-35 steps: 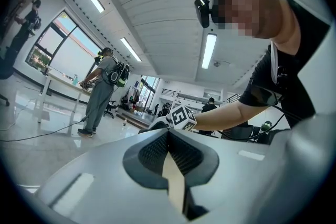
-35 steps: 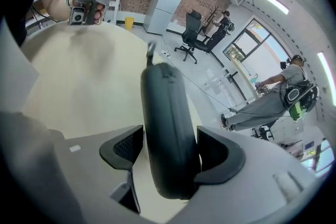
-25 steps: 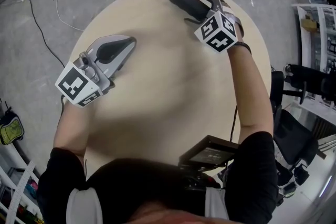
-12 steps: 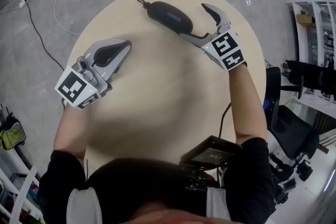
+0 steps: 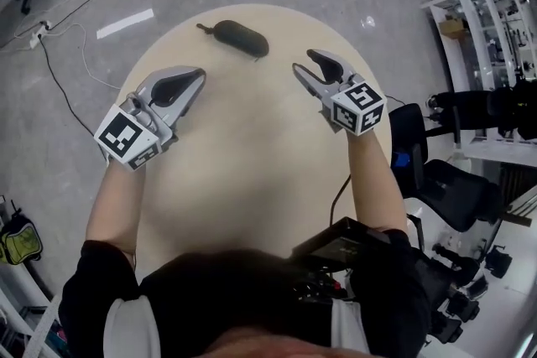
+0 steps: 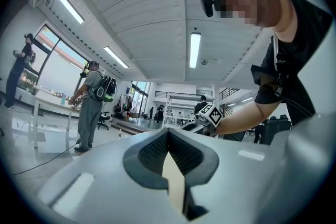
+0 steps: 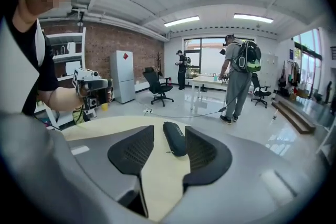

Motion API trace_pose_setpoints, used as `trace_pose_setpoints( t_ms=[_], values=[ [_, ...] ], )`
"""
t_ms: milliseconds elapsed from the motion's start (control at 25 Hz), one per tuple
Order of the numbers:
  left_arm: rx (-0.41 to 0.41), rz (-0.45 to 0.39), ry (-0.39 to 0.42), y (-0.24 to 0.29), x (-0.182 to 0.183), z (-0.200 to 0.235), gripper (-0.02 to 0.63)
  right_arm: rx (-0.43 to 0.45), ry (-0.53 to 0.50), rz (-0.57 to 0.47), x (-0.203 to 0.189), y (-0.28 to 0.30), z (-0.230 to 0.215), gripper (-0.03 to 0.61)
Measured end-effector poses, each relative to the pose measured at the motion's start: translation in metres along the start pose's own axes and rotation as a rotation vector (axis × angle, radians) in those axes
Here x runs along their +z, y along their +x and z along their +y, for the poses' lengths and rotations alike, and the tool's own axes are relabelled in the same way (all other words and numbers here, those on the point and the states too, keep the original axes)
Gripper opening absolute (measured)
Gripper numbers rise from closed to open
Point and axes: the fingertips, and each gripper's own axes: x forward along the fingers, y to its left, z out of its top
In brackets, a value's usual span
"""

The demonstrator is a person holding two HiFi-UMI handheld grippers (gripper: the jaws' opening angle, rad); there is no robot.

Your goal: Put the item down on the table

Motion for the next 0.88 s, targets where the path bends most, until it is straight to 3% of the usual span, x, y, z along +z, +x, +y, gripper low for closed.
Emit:
trace_pose_setpoints(
  t_ms=[200, 280, 640, 880],
  values=[
    [-0.040, 0.002, 0.016, 0.002, 0.029, -0.041, -0.005, -0.067, 0.022, -0.043, 0.020, -0.058, 0.023, 0.052],
    [-0.070, -0.002, 0.029, 0.008, 0.041, -0.063, -0.005, -0.104, 0.027, -0.044, 0.022, -0.088, 0.030, 0.015],
    [-0.217, -0.012, 0.032, 0.002, 0.078, -0.179, -0.005, -0.268, 0.104, -0.119, 0.016, -0.236, 0.084, 0.014],
    [-0.351, -0.012, 0.065, 0.012, 0.101, -0.290, -0.005, -0.413, 0.158, -0.175, -0.010, -0.365, 0.130, 0.014]
  ],
)
